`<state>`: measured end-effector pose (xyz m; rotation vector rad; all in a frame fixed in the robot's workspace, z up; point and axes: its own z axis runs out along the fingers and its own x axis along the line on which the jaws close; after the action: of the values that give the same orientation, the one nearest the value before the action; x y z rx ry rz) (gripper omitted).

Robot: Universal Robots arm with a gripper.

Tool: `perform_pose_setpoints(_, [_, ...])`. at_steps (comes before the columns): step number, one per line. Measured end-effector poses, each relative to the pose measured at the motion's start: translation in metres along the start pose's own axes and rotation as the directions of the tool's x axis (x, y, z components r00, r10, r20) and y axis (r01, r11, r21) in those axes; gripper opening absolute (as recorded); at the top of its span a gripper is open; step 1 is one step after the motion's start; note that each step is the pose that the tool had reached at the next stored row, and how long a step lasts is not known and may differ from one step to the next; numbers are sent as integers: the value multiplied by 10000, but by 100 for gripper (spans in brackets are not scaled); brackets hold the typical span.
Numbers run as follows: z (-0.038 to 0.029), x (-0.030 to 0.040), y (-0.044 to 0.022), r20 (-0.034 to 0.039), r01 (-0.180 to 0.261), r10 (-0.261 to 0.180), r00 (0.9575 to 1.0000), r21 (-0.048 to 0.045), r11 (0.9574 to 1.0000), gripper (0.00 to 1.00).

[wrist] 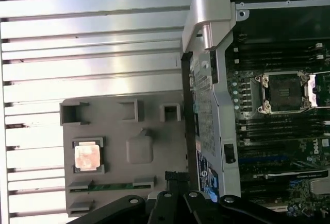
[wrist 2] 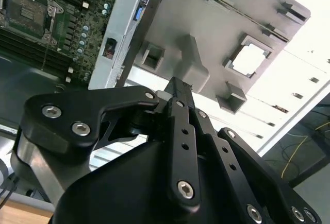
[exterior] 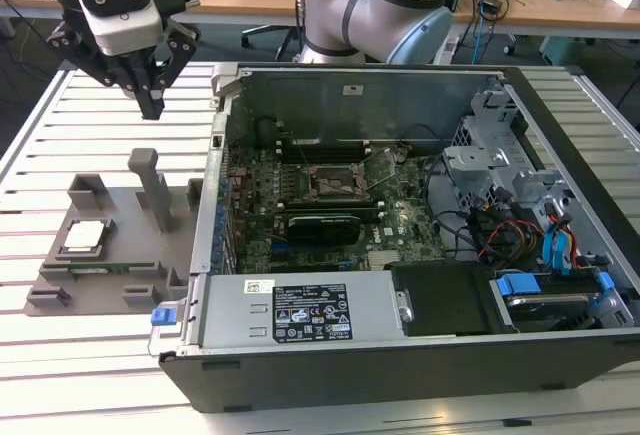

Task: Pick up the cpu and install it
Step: 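Reach for the cpu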

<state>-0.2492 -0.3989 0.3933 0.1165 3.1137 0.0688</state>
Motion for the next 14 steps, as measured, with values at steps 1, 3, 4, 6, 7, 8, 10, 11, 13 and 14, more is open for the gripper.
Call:
perform_pose_setpoints(1, [-1,38,-3,1,-1,1,10000,0,10000,11])
perform_pose_setpoints(3, [-2,84,-6,0,-2,2,10000,-1,10000,11])
perform_pose_setpoints(4, [-3,127,-9,1,-1,1,10000,0,10000,11])
perform_pose_setpoints(6, [-4,161,-12,1,0,0,10000,0,10000,11])
perform_pose_setpoints(7, [-4,182,-14,1,0,0,10000,-1,10000,11])
perform_pose_setpoints(8, [-5,201,-15,1,-1,1,10000,-1,10000,11])
perform_pose_setpoints(10, [-7,258,-19,0,-1,1,10000,0,10000,11])
perform_pose_setpoints(11, [-7,276,-20,0,-1,1,10000,0,10000,11])
perform_pose_setpoints(13, [-9,340,-25,0,-2,2,10000,0,10000,11])
perform_pose_setpoints(14, [-9,362,-27,1,0,0,10000,-1,10000,11])
